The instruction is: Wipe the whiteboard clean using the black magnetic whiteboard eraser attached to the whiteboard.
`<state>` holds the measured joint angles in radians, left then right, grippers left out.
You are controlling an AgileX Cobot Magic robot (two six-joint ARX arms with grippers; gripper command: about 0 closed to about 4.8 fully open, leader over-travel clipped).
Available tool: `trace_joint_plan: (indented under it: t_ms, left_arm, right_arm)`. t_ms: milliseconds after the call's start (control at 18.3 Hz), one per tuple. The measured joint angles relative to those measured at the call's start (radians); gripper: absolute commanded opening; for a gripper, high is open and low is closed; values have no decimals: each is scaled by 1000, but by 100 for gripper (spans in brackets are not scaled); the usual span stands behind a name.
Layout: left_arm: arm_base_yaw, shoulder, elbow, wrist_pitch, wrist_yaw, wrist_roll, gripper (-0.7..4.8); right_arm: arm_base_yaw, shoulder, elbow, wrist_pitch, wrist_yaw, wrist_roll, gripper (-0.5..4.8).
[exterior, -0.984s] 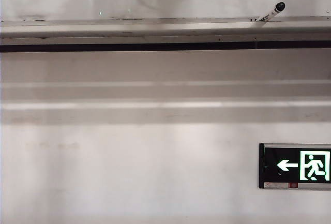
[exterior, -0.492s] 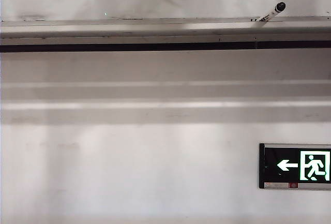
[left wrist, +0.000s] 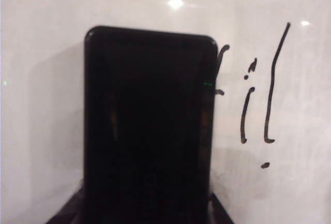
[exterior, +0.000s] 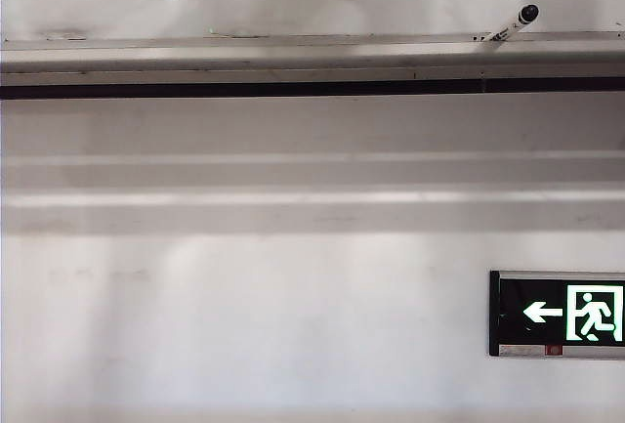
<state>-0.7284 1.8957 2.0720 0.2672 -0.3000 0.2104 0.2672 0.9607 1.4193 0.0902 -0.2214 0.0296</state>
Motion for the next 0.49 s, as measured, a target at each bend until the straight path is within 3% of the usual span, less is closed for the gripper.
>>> trace_joint_plan:
  t_ms: [109, 273, 492]
  left_arm:
    - [2, 3, 1, 5, 1, 0, 285]
    - [3, 4, 1, 5, 3, 1, 386]
    - [-2, -6, 5, -54, 8, -1, 387]
  right_arm:
    - [0, 0, 0, 0, 0, 0, -1]
    - [0, 0, 0, -1, 0, 0, -1]
    - [-1, 0, 0, 0, 0, 0, -1]
